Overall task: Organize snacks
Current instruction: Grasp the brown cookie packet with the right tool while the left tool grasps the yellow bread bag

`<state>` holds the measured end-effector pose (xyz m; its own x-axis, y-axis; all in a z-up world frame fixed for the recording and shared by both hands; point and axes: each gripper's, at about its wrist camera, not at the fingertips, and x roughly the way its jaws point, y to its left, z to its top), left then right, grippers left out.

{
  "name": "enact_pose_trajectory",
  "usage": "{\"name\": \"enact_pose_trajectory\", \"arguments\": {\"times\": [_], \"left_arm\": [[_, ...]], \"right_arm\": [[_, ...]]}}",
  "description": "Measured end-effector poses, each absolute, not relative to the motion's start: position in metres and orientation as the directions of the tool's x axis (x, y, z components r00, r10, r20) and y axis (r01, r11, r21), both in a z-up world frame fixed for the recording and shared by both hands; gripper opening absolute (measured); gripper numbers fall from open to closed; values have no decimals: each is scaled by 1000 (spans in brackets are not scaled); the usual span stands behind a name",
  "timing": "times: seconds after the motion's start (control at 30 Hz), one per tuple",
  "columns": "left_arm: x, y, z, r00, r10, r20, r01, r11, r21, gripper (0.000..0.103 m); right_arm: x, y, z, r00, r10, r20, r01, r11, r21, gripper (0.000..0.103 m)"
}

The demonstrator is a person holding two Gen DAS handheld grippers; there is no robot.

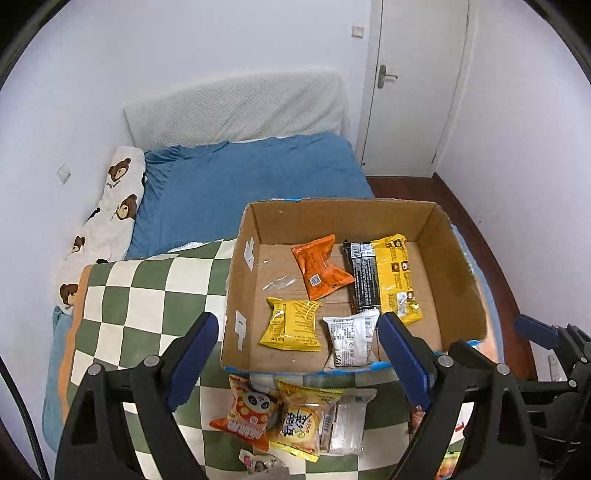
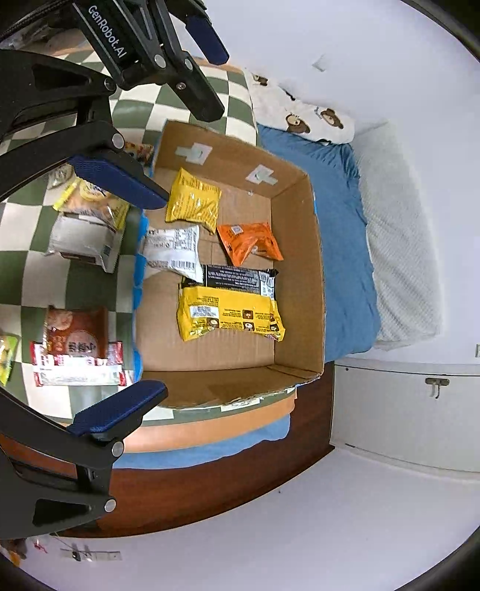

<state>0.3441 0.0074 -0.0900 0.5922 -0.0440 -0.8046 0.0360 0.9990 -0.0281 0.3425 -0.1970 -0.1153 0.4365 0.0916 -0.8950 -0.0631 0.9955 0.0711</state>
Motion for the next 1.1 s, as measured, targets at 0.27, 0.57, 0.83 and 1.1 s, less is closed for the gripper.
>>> {"name": "enact_pose_trajectory", "arguments": {"times": [0.27, 0.57, 0.83, 1.1], "left_arm": [[315, 18, -105, 552, -73, -831, 3, 996, -85, 88], [316, 27, -221, 293, -63, -954, -30, 997, -75, 88], [339, -6, -282, 169, -52, -984, 72, 997, -40, 88], [342, -23, -315, 124, -51, -991, 115, 993, -37, 74]], "right_arm": [[312, -207, -114, 411, 135, -902, -37, 991, 131, 96], [293, -248, -214, 210, 130, -969, 100, 983, 154, 96], [305, -264, -277, 98, 103, -990, 142, 983, 116, 96], [313, -255, -315, 35, 53, -998, 107, 993, 57, 92]]}}
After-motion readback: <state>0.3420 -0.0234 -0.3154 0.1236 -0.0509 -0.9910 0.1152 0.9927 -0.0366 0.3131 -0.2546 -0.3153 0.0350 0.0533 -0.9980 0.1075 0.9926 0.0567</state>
